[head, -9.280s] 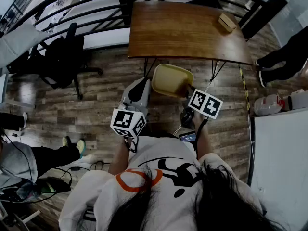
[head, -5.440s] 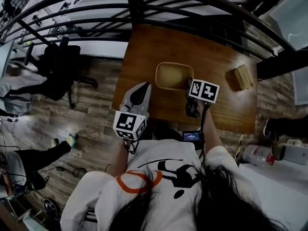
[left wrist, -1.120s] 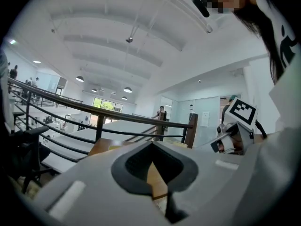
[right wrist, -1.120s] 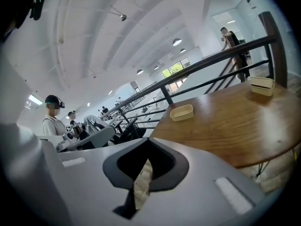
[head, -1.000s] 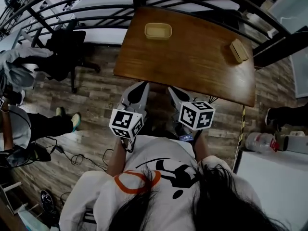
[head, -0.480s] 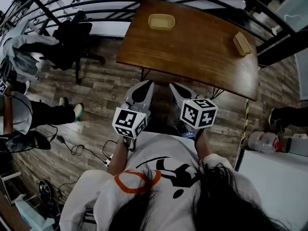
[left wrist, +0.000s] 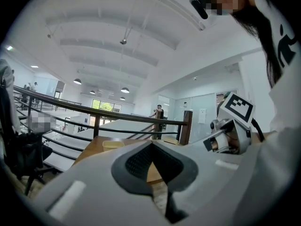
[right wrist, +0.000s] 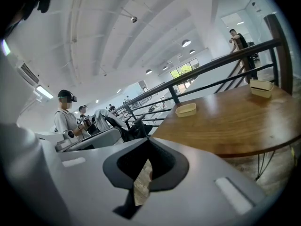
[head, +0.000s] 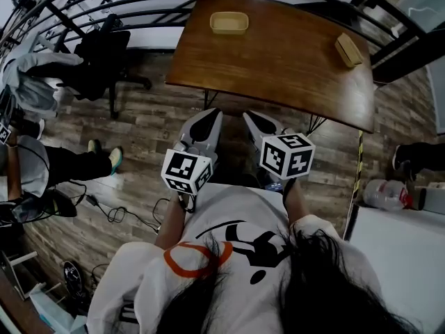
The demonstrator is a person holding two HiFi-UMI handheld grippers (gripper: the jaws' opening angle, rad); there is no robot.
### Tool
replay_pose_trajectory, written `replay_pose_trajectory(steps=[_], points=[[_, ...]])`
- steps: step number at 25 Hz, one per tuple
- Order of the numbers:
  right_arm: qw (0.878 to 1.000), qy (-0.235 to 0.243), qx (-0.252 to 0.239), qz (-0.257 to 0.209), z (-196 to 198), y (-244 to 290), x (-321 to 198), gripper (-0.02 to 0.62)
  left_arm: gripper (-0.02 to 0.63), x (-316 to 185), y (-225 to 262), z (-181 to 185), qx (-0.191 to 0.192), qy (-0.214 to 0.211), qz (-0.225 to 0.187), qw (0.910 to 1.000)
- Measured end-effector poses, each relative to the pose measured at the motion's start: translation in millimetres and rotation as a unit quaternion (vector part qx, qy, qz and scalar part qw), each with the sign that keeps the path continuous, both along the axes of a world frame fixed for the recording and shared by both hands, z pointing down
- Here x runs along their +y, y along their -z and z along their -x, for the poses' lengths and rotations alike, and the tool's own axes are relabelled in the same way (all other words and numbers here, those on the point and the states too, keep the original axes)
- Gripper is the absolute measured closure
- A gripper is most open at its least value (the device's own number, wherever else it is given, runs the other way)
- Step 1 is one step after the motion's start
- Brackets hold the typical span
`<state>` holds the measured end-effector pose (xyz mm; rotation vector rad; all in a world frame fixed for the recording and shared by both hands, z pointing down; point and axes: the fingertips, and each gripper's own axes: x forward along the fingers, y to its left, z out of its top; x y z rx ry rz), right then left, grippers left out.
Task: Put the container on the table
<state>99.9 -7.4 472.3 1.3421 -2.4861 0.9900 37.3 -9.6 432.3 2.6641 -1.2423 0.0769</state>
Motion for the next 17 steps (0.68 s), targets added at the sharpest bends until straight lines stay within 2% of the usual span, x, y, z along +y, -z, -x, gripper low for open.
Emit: replay_pose_trajectory(steps=[17], points=[[1.0,0.0,0.01,-0.009,4.4,0.5,-7.7,0.574,0.603,-6.8,2.8,4.1,0.0,-0.002,-0.008,1.0]])
